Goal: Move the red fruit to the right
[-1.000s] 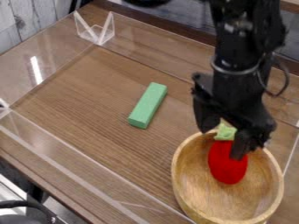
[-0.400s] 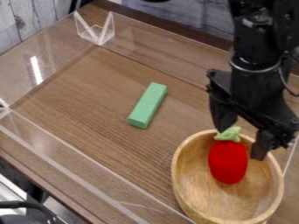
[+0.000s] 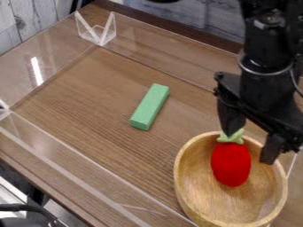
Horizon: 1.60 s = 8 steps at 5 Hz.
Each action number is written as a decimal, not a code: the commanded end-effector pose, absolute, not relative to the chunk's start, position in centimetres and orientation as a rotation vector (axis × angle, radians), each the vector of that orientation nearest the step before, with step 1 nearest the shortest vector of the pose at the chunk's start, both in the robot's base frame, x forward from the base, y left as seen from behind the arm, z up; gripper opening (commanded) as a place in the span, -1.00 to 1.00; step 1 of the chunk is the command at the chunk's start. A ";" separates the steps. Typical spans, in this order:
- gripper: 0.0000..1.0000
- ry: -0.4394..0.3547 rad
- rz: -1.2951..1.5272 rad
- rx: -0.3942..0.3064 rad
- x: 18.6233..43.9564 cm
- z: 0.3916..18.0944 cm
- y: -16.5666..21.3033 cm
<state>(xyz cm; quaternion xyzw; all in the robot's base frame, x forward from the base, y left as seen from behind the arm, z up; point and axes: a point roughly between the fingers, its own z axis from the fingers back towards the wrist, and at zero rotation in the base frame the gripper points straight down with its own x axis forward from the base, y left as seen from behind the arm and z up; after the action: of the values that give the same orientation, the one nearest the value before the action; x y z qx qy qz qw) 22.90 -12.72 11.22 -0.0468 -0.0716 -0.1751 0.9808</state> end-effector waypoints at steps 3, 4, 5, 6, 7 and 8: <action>1.00 -0.201 -0.385 -0.127 23.2 13.6 -12.8; 1.00 -0.199 -0.401 -0.132 22.8 14.2 -12.6; 1.00 -0.197 -0.415 -0.135 22.4 14.6 -12.4; 1.00 -0.187 -0.494 -0.146 23.0 14.8 -12.6; 1.00 -0.175 -0.555 -0.154 23.5 14.8 -12.8; 1.00 -0.173 -0.538 -0.152 23.3 15.0 -11.6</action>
<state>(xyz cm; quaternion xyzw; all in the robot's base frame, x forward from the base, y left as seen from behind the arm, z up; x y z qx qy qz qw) 22.71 -11.39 13.48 -0.0714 -0.0570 -0.2618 0.9608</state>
